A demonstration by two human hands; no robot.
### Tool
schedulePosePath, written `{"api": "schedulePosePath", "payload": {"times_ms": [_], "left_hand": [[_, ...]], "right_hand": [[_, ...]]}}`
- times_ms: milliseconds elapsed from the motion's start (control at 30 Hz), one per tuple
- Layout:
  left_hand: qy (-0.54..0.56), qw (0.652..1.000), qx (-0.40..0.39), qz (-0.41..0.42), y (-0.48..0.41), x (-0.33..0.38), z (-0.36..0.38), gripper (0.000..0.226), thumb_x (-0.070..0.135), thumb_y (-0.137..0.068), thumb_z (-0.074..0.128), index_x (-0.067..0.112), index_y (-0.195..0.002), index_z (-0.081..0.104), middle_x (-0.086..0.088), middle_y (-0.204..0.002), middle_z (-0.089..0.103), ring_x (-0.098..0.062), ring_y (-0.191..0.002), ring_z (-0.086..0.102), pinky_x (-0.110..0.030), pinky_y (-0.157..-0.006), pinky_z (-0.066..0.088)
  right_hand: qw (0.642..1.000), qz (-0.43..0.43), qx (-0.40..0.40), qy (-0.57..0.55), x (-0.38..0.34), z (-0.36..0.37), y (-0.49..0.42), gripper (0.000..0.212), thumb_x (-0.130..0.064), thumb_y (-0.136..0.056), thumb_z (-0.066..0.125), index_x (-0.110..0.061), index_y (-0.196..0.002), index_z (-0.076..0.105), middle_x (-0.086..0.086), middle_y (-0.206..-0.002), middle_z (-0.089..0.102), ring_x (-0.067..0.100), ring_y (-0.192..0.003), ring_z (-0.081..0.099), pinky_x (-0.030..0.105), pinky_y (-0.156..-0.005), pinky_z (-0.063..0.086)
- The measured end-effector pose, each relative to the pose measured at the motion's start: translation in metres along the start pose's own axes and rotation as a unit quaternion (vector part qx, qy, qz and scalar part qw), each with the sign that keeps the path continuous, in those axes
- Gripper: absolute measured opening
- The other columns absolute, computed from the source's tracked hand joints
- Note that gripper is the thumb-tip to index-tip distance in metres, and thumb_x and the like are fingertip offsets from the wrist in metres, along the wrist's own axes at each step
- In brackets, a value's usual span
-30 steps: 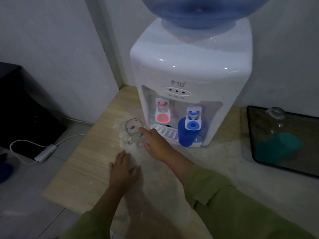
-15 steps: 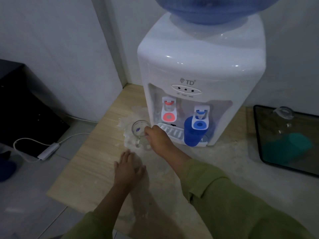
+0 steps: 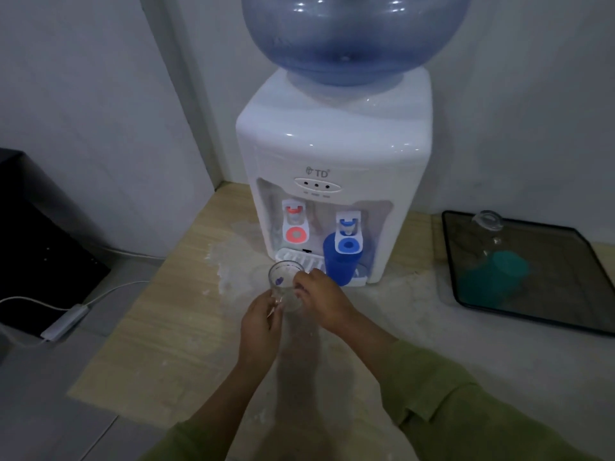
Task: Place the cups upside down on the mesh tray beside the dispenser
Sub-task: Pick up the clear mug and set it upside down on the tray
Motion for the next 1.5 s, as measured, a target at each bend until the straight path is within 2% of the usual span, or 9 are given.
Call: {"api": "schedulePosePath", "payload": {"times_ms": [167, 300, 400, 700, 833, 900, 1167, 1333, 1500], "left_hand": [[0.040, 0.997, 0.023, -0.060, 0.002, -0.004, 0.003, 0.015, 0.014, -0.094, 0.051, 0.011, -0.098, 0.066, -0.008, -0.093, 0.071, -0.022, -0.083, 0.067, -0.034, -0.076, 0.056], [0.125, 0.987, -0.009, -0.103, 0.014, -0.002, 0.017, 0.017, 0.016, -0.095, 0.050, 0.020, -0.086, 0.064, -0.003, -0.083, 0.070, -0.025, -0.082, 0.070, -0.038, -0.077, 0.059], [0.218, 0.963, -0.036, -0.154, 0.021, 0.009, 0.036, 0.017, 0.016, -0.095, 0.050, 0.010, -0.088, 0.065, -0.013, -0.091, 0.070, -0.028, -0.086, 0.071, -0.043, -0.081, 0.060], [0.271, 0.945, -0.125, -0.134, 0.027, 0.059, 0.088, 0.019, 0.021, -0.095, 0.049, 0.010, -0.095, 0.064, -0.011, -0.097, 0.072, -0.024, -0.092, 0.071, -0.040, -0.083, 0.059], [0.321, 0.927, -0.155, -0.118, 0.019, 0.088, 0.106, 0.021, 0.018, -0.097, 0.045, 0.006, -0.102, 0.062, -0.007, -0.107, 0.071, -0.020, -0.098, 0.070, -0.034, -0.084, 0.057], [0.326, 0.924, -0.158, -0.123, 0.013, 0.099, 0.114, 0.026, 0.022, -0.098, 0.040, 0.007, -0.105, 0.060, -0.005, -0.107, 0.071, -0.017, -0.098, 0.070, -0.032, -0.085, 0.056], [0.258, 0.942, -0.195, -0.090, -0.019, 0.139, 0.164, 0.013, 0.025, -0.096, 0.047, 0.017, -0.100, 0.057, -0.008, -0.111, 0.064, -0.023, -0.106, 0.063, -0.039, -0.094, 0.052], [0.048, 0.965, -0.257, 0.018, -0.040, 0.158, 0.203, 0.031, 0.020, -0.091, 0.056, 0.010, -0.120, 0.054, -0.007, -0.122, 0.059, -0.020, -0.113, 0.056, -0.024, -0.087, 0.041], [-0.060, 0.948, -0.300, 0.088, -0.059, 0.170, 0.238, 0.038, 0.017, -0.089, 0.057, 0.008, -0.126, 0.051, -0.013, -0.129, 0.053, -0.025, -0.120, 0.051, -0.028, -0.096, 0.040]], "right_hand": [[0.994, 0.034, 0.004, -0.101, 0.016, 0.001, 0.014, 0.039, -0.023, -0.094, 0.051, -0.018, -0.129, 0.036, 0.011, -0.123, 0.059, 0.025, -0.109, 0.061, 0.039, -0.093, 0.052], [0.973, 0.099, -0.028, -0.208, 0.035, 0.003, 0.036, 0.057, -0.028, -0.087, 0.064, -0.023, -0.135, 0.033, 0.004, -0.134, 0.056, 0.019, -0.117, 0.058, 0.032, -0.099, 0.047], [0.956, 0.147, -0.034, -0.250, 0.056, -0.001, 0.055, 0.070, -0.035, -0.079, 0.072, -0.022, -0.136, 0.034, 0.003, -0.138, 0.052, 0.014, -0.116, 0.055, 0.030, -0.097, 0.047], [0.908, 0.204, 0.074, -0.359, 0.109, -0.043, 0.092, 0.066, -0.028, -0.069, 0.082, -0.022, -0.122, 0.042, 0.001, -0.122, 0.057, 0.015, -0.102, 0.059, 0.019, -0.074, 0.050], [0.893, 0.175, 0.155, -0.383, 0.123, -0.071, 0.101, 0.059, -0.028, -0.061, 0.086, -0.033, -0.105, 0.046, 0.003, -0.116, 0.061, 0.019, -0.100, 0.065, 0.035, -0.085, 0.057], [0.891, 0.163, 0.191, -0.378, 0.125, -0.088, 0.102, 0.056, -0.021, -0.065, 0.085, -0.027, -0.106, 0.046, -0.003, -0.106, 0.062, 0.011, -0.094, 0.064, 0.027, -0.081, 0.057], [0.857, 0.101, 0.394, -0.316, 0.144, -0.173, 0.082, 0.060, -0.014, -0.065, 0.085, -0.019, -0.107, 0.043, -0.014, -0.096, 0.054, -0.011, -0.082, 0.059, 0.001, -0.065, 0.046], [0.837, 0.103, 0.449, -0.294, 0.183, -0.222, 0.066, 0.065, -0.016, -0.060, 0.088, -0.024, -0.107, 0.044, 0.001, -0.109, 0.057, 0.010, -0.093, 0.061, 0.004, -0.071, 0.050], [0.844, 0.165, 0.456, -0.229, 0.238, -0.256, 0.061, 0.070, -0.014, -0.057, 0.087, -0.017, -0.115, 0.048, 0.012, -0.117, 0.049, 0.020, -0.100, 0.055, 0.029, -0.086, 0.052]]}}
Point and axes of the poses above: each hand's wrist, its own y-axis away from the middle knuckle, its own z-axis out of the palm, x = y × z, the point moved 2 cm from there along -y, towards the middle knuckle
